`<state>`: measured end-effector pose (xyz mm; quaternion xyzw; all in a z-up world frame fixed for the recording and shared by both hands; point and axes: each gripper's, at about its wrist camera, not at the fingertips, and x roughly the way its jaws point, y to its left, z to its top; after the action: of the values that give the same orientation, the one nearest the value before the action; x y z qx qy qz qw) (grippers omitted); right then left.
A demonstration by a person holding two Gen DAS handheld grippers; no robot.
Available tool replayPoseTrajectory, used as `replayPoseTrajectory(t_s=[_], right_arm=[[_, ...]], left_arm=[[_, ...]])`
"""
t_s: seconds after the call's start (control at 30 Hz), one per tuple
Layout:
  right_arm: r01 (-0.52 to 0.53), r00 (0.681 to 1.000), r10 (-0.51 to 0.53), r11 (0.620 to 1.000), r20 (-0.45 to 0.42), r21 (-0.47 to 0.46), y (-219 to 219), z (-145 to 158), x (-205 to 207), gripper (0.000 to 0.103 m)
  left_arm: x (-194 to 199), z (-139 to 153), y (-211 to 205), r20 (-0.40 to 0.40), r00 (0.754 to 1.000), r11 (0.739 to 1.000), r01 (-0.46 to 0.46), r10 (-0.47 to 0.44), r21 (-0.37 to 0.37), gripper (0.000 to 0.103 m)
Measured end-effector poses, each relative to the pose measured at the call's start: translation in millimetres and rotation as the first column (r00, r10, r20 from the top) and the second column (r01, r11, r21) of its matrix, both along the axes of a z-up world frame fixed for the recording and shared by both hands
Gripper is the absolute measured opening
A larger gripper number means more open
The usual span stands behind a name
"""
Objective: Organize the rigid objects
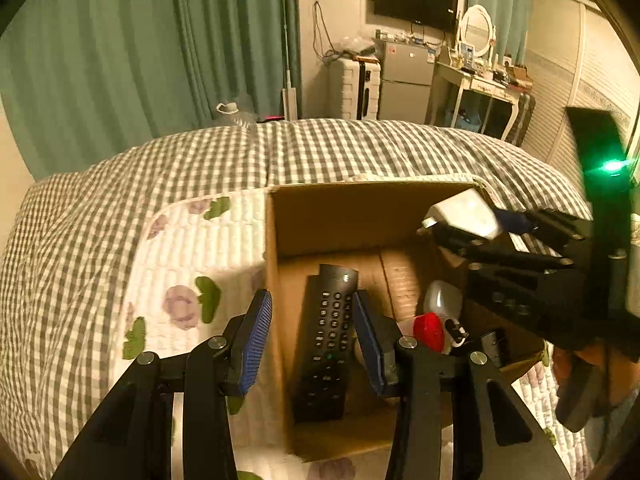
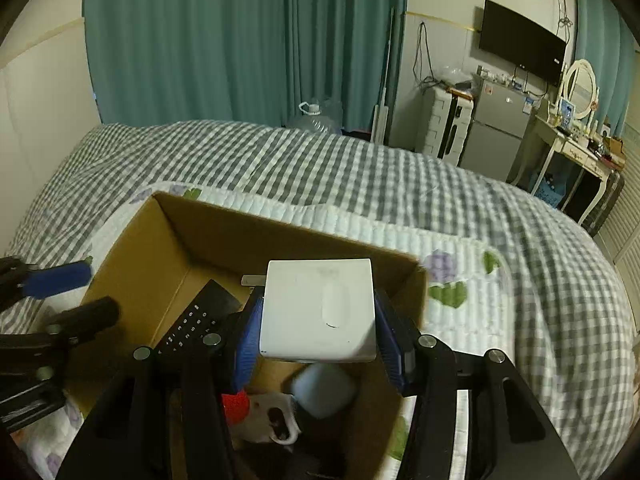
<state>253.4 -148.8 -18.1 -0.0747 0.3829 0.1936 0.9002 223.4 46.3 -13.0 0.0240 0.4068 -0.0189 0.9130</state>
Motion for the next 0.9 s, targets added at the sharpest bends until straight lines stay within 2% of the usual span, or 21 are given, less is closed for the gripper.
replayPoseTrajectory(t_s=[0.1,0.17,0.2,0.3,0.4,0.47,0.6,0.67,0.77,0.9], right_arm=[[0.014,1.0,-0.015,1.0,-0.019,-0.015,10.0,-6.0,3.3,0.052],[0.018,1.0,-0.018,1.0,0.002,-0.01,11.3,-1.6,0.0,0.06],[0.025,0.999,-0.025,1.0,0.027,-0.006,10.9,5.2,-4.1,0.068],[0.029,0.998,-0.029,1.0,0.054,0.002,8.1,27.4,-13.8,0.071],[0.037,0.996,-0.037,0.999,0.086,0.007,-2.8,60.8,-36.6,0.073],[0.046,0.993,-0.046,0.999,0.107,0.008,-10.0,82.1,-53.0,0.079],[0.062,0.988,-0.063,0.998,0.142,0.01,-26.3,120.6,-91.8,0.09],[0.063,0.989,-0.064,0.998,0.132,0.01,-35.5,133.5,-110.7,0.091],[0.074,0.992,-0.077,0.997,0.097,0.034,-52.3,139.9,-133.2,0.092],[0.129,0.989,-0.131,0.991,0.064,0.033,-66.2,130.7,-163.2,0.096]], left_arm=[[-8.0,4.2,4.0,0.029,1.0,1.0,0.001,-0.001,0.002,0.045],[-14.2,9.0,4.9,0.043,0.999,1.0,-0.001,0.001,-0.002,0.045],[-17.5,11.6,6.4,0.049,0.999,1.0,-0.001,0.001,-0.007,0.045],[-30.3,24.0,7.7,0.066,0.998,1.0,-0.007,0.007,-0.009,0.048],[-52.7,45.1,3.6,0.098,0.995,1.0,-0.008,0.007,0.005,0.055],[-68.2,58.1,1.8,0.119,0.993,1.0,-0.011,0.01,0.01,0.067],[-104.4,83.5,0.9,0.168,0.985,0.999,-0.034,0.032,0.009,0.075],[-123.7,93.3,3.3,0.212,0.976,0.999,-0.047,0.047,-0.007,0.082],[-145.4,102.7,5.9,0.245,0.968,0.999,-0.051,0.053,-0.014,0.083],[-161.7,97.3,8.4,0.253,0.965,0.998,-0.063,0.064,-0.01,0.084]])
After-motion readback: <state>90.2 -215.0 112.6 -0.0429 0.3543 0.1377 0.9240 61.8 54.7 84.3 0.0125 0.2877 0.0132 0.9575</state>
